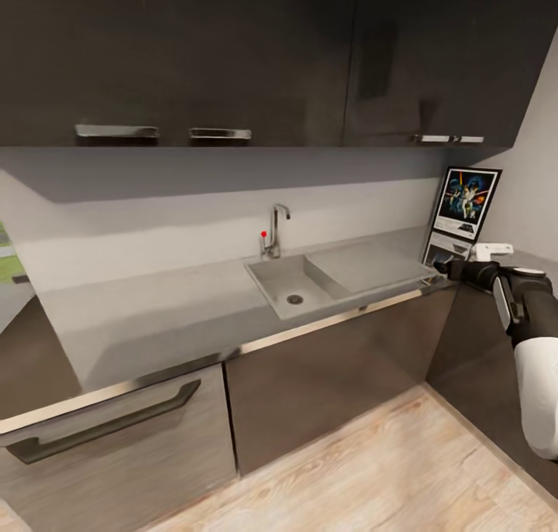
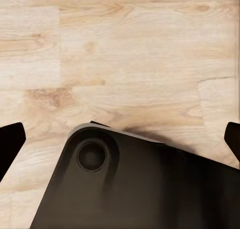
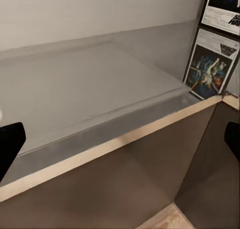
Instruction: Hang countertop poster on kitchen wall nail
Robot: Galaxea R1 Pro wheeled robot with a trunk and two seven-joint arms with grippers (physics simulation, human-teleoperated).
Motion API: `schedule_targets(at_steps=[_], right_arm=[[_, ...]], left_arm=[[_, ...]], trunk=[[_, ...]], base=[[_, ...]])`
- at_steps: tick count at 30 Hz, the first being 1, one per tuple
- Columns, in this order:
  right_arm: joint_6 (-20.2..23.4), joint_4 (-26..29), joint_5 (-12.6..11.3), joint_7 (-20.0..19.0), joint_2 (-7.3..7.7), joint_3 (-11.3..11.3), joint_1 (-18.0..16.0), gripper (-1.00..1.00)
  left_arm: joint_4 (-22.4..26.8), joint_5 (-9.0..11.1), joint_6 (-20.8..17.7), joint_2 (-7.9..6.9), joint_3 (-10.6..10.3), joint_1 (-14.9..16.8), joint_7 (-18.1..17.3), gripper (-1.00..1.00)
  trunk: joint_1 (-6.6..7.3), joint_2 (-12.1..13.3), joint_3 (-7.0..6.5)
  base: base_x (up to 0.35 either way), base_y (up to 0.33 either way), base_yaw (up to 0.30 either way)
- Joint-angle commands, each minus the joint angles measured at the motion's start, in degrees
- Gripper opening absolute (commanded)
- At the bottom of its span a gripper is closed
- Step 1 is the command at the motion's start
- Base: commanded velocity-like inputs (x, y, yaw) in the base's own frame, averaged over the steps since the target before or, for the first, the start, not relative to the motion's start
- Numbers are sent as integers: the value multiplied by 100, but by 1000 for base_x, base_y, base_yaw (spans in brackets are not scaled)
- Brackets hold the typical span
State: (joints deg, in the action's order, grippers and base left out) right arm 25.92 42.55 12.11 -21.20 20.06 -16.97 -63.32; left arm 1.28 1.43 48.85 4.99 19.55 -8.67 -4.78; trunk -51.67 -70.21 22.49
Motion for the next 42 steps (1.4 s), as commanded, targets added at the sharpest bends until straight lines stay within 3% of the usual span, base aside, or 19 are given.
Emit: schedule_targets(at_steps=[1, 4, 6, 10, 12, 15, 19, 23, 25, 26, 32, 37, 42], right_arm=[[1, -2, 79, -67, 10, -30, -4, 100], [-16, -6, 116, -153, 160, -42, -5, 100], [6, 13, 129, -692, 644, -41, -5, 100], [17, 36, 137, -1656, 1173, -52, -5, 100], [0, 36, 128, -1842, 1265, -55, -5, 100], [-78, -23, 114, -1961, 1271, -45, -5, 100], [-479, -585, 97, -2028, 1092, -37, -5, 100], [-602, -798, 92, -2000, 935, -40, -5, 100], [-856, -979, 37, -1693, 798, -47, -5, 100], [-1234, -1233, -76, -1350, 695, -43, -5, 100], [-1715, -1635, -256, -769, 579, -18, -5, 100], [-1753, -1665, -563, -725, 571, -18, -5, 100], [-1769, -1671, -691, -729, 536, -10, -5, 100]], left_arm=[[13, 16, 2, 2, 40, -4, -50, 100], [13, 16, 2, 5, 39, -4, -50, 100], [13, 16, 7, 9, 37, -4, -50, 100], [13, 16, 10, 10, 35, -4, -50, 100], [13, 16, 9, 11, 35, -4, -50, 100], [13, 16, 5, 11, 34, -4, -50, 100], [13, 16, 3, 13, 32, -4, -50, 100], [13, 16, -3, 16, 31, -4, -50, 100], [13, 16, 0, 18, 31, -4, -50, 100], [13, 16, 1, 19, 31, -4, -50, 100], [13, 16, -1, 20, 31, -4, -48, 100], [13, 14, -6, 20, 31, -4, -47, 100], [13, 14, -7, 20, 31, -4, -46, 100]], trunk=[[-3, -3, 5], [-3, -3, 5], [-3, -3, 5], [-3, -3, 5], [-3, -3, 5], [-3, -3, 5], [-3, -3, 5], [-3, -3, 5], [-3, -3, 5], [-3, -3, 5], [-3, -3, 5], [-3, -3, 5], [-3, -3, 5]], base=[[291, -224, 0], [284, -234, 0], [276, -245, 0], [273, -249, 0], [272, -251, 0], [271, -252, 0], [271, -252, 0], [271, -252, 0], [271, -252, 0], [271, -252, 0], [270, -252, 0], [267, -253, 0], [261, -256, 0]])
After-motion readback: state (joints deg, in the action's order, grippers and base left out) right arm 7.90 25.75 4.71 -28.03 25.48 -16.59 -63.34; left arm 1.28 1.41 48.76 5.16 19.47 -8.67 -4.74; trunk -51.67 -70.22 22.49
